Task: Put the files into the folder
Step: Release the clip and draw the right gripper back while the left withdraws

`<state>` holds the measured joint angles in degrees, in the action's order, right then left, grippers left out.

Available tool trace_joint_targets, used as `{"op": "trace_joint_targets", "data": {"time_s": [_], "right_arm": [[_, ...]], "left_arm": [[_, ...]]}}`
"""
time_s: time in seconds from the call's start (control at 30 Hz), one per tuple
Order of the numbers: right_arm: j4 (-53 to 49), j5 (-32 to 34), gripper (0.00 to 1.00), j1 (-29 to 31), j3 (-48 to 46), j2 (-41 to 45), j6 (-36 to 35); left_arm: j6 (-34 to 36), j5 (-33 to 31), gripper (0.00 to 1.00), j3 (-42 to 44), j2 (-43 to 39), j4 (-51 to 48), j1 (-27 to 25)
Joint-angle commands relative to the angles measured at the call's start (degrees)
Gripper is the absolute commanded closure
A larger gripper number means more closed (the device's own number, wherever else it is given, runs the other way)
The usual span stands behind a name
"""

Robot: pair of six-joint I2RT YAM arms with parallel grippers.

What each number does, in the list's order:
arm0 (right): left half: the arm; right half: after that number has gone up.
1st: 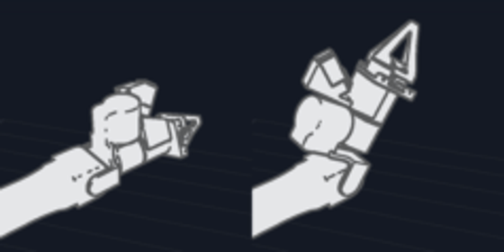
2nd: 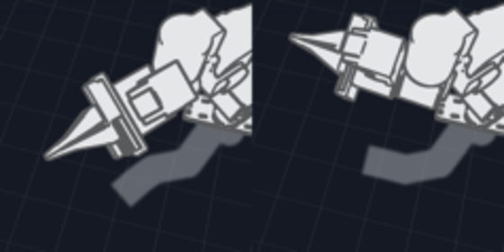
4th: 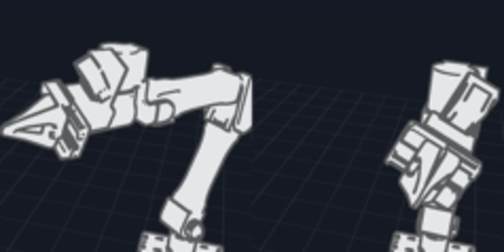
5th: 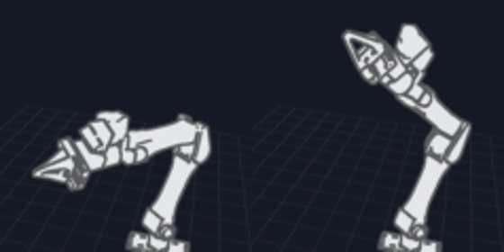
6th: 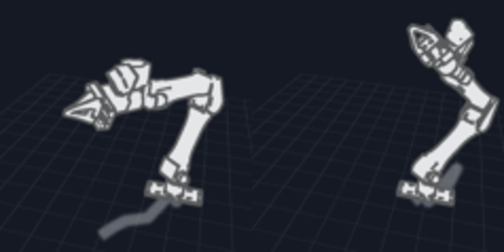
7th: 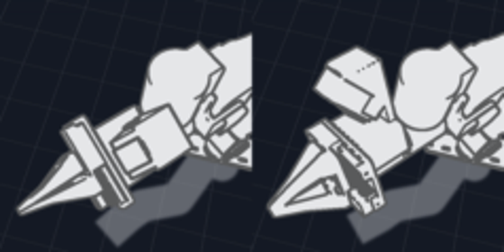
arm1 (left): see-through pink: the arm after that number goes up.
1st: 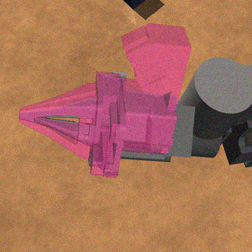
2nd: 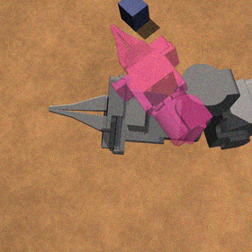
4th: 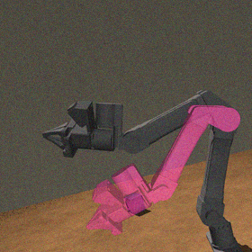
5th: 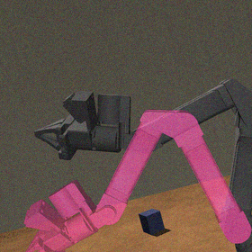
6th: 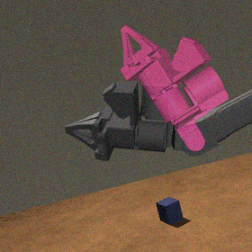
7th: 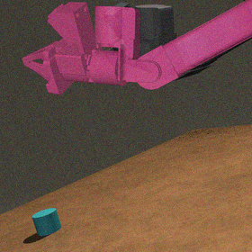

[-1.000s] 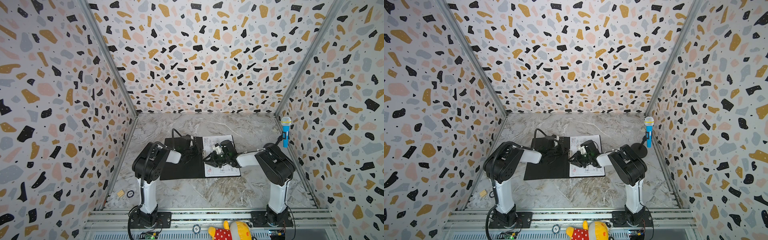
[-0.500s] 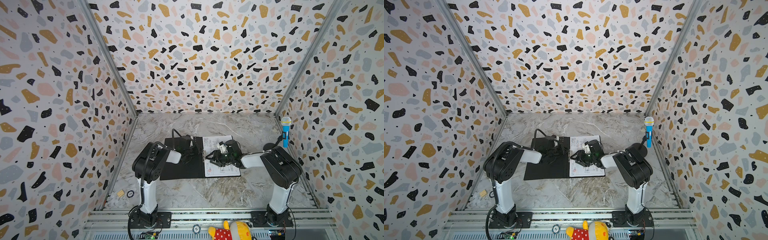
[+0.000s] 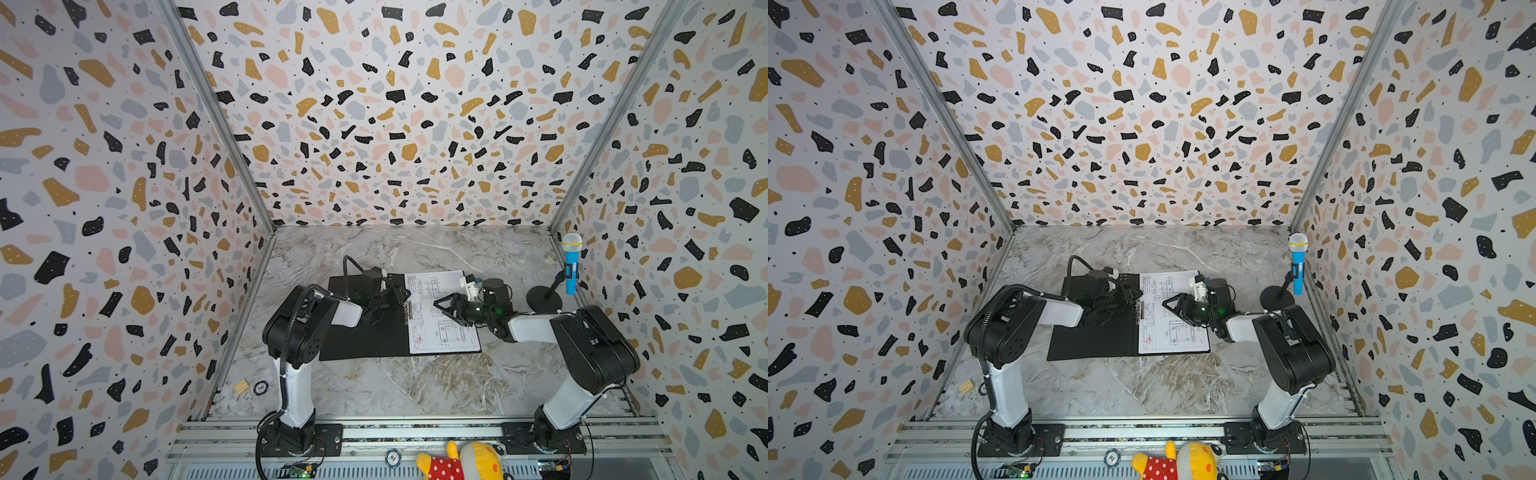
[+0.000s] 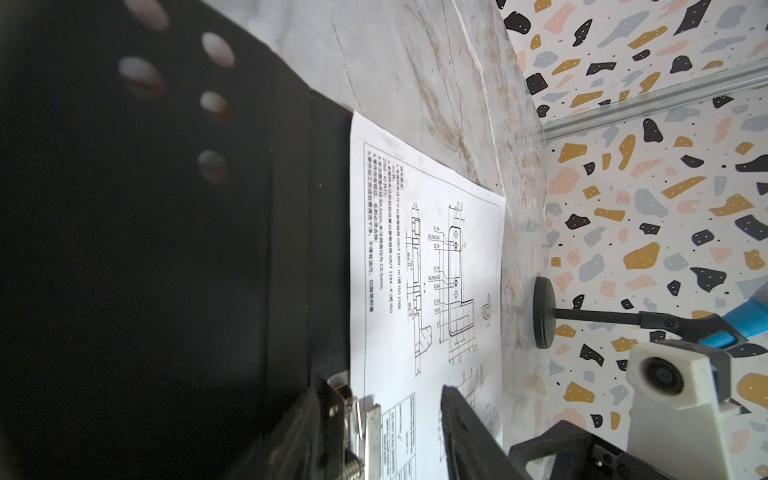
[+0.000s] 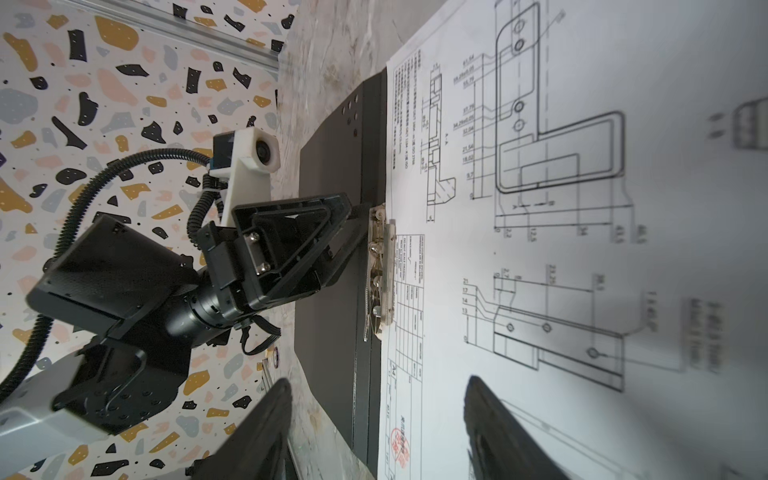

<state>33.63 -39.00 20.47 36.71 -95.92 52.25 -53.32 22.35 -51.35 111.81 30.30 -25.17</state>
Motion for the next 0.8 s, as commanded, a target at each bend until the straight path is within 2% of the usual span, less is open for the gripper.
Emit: {"op": "trace_joint_targets", "data": {"time_s": [0.0, 0.13, 0.33, 0.57, 0.77], "right_arm": [[-2.2, 0.4, 0.32, -2.5, -0.9, 3.1, -5.6], [-6.8, 3.0, 0.29, -5.9, -2.5, 5.9, -10.1], [-10.3, 5.4, 0.26, -11.3, -4.8, 8.9, -14.4], [-10.1, 4.9, 0.24, -14.9, -6.8, 8.9, -16.0], [-9.6, 3.8, 0.24, -15.2, -7.4, 8.1, -16.6]], "left_arm": [[1.0, -2.1, 0.43, 1.0, -2.4, -2.4, 0.4], [4.2, -3.3, 0.30, 0.9, -4.6, -4.8, 0.4], [8.5, -6.2, 0.00, 0.3, -9.0, -9.6, 0.3], [13.3, -12.5, 0.00, 1.6, -14.8, -15.5, 0.9], [15.7, -18.1, 0.00, 6.5, -22.1, -21.1, 4.4]]}}
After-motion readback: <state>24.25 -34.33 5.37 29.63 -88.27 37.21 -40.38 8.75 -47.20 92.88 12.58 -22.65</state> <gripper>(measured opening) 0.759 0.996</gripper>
